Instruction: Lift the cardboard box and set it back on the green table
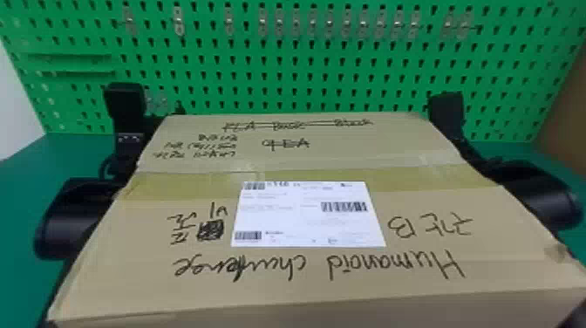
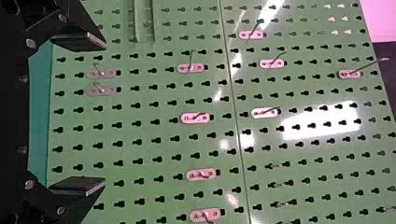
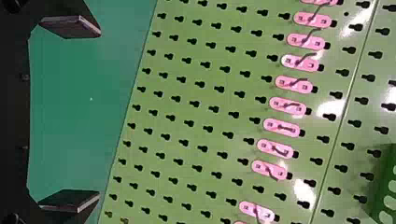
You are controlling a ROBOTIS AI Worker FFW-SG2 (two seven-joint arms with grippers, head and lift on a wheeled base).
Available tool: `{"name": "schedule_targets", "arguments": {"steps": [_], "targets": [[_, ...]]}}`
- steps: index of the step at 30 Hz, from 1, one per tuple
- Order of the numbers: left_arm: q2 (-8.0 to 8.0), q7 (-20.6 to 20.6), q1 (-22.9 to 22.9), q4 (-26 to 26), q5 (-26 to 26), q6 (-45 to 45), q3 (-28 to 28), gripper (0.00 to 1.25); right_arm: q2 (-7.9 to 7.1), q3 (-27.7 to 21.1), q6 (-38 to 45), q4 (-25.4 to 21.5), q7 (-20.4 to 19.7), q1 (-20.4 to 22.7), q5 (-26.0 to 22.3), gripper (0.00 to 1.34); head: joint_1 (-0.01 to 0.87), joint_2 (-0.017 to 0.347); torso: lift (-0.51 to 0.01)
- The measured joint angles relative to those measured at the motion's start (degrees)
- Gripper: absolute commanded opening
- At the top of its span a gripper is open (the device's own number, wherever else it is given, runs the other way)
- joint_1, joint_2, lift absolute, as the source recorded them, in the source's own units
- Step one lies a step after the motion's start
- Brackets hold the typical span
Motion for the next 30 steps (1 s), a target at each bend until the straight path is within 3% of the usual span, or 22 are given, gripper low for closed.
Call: {"name": "schedule_targets", "arguments": {"steps": [30], "targets": [[0.17, 0.0, -1.2, -0.5, -0.1, -0.5, 0.1, 1.0, -0.27, 0.2, -0.6, -0.1, 0.0, -1.6, 0.1, 1.25, 0.566, 0.054, -0.183]]}}
